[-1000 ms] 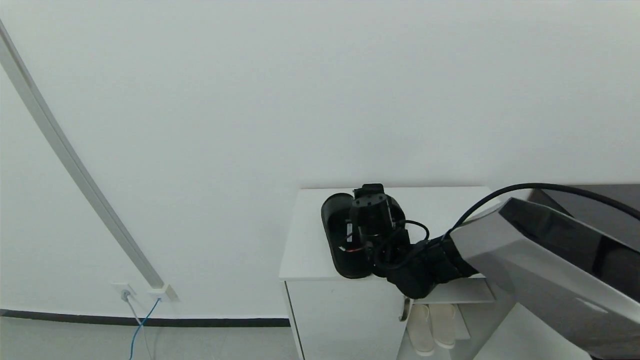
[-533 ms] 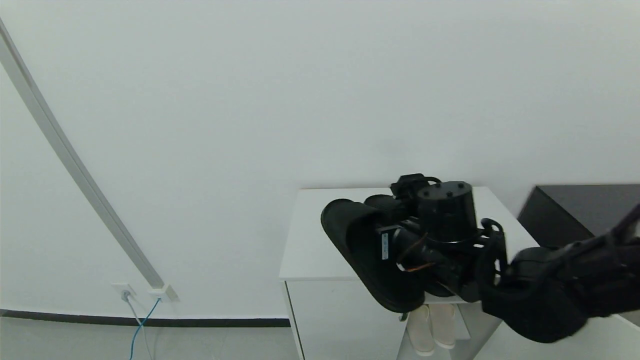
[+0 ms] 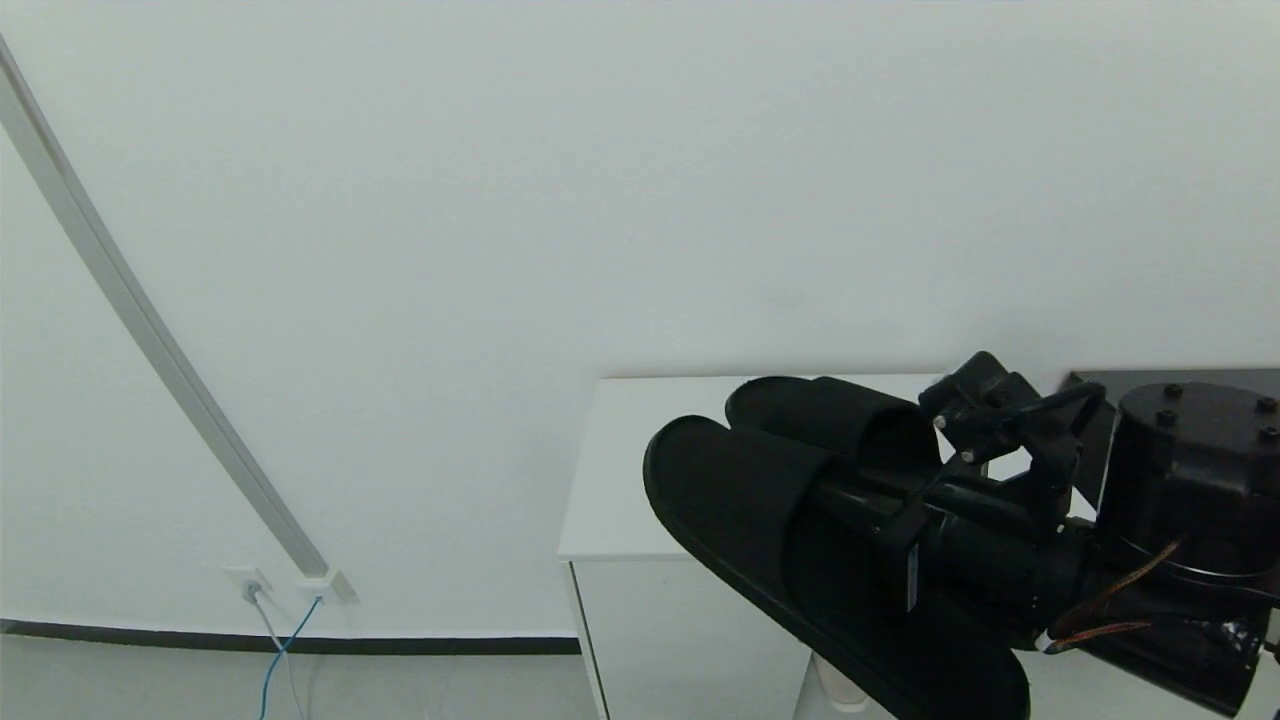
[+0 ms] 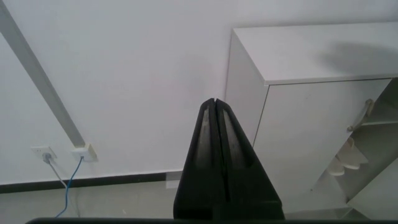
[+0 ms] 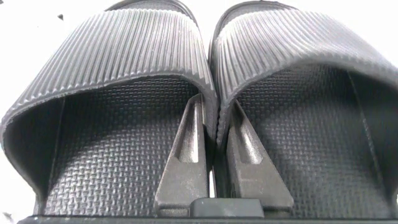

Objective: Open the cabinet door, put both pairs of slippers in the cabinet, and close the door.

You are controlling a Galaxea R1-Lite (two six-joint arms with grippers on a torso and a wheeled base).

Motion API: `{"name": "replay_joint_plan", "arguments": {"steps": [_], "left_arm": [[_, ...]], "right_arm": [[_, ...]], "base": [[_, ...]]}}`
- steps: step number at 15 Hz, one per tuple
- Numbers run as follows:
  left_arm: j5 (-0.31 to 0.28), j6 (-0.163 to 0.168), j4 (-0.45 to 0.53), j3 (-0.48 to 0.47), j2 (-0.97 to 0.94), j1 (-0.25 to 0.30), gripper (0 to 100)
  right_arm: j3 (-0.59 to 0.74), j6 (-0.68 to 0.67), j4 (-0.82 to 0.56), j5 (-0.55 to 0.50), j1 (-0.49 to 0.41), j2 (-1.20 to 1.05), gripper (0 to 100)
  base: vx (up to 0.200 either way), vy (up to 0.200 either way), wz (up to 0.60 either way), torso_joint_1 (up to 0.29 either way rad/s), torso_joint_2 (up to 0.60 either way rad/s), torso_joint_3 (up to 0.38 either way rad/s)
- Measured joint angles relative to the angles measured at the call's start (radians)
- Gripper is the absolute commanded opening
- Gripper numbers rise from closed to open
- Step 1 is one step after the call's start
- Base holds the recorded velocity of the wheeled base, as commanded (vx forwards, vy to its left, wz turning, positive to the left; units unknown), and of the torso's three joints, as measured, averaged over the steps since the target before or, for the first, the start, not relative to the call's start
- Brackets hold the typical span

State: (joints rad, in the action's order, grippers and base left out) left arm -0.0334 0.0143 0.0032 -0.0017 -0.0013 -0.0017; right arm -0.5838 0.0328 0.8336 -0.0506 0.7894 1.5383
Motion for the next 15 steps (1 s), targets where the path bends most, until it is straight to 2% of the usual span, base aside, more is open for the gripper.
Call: {"name": "replay_joint_plan", "arguments": {"steps": [2, 5, 14, 15], "left_arm": [[0.0, 0.0, 0.0, 0.0, 0.0, 0.0, 0], [0.0, 0.0, 0.0, 0.0, 0.0, 0.0, 0], [0.0, 0.0, 0.0, 0.0, 0.0, 0.0, 0], [0.0, 0.0, 0.001, 0.0, 0.0, 0.0, 0]], "right_arm": [[0.038, 0.035, 0.077, 0.021, -0.002, 0.008, 0], [0.051, 0.035, 0.082, 0.021, -0.003, 0.027, 0], [0.067, 0.029, 0.078, 0.016, -0.002, 0.039, 0], [0.066, 0.029, 0.081, 0.017, -0.002, 0.041, 0]], "base": [[0.0, 0.0, 0.0, 0.0, 0.0, 0.0], [0.0, 0.0, 0.0, 0.0, 0.0, 0.0], [-0.2, 0.0, 0.0, 0.001, 0.0, 0.002], [0.0, 0.0, 0.0, 0.0, 0.0, 0.0]]}}
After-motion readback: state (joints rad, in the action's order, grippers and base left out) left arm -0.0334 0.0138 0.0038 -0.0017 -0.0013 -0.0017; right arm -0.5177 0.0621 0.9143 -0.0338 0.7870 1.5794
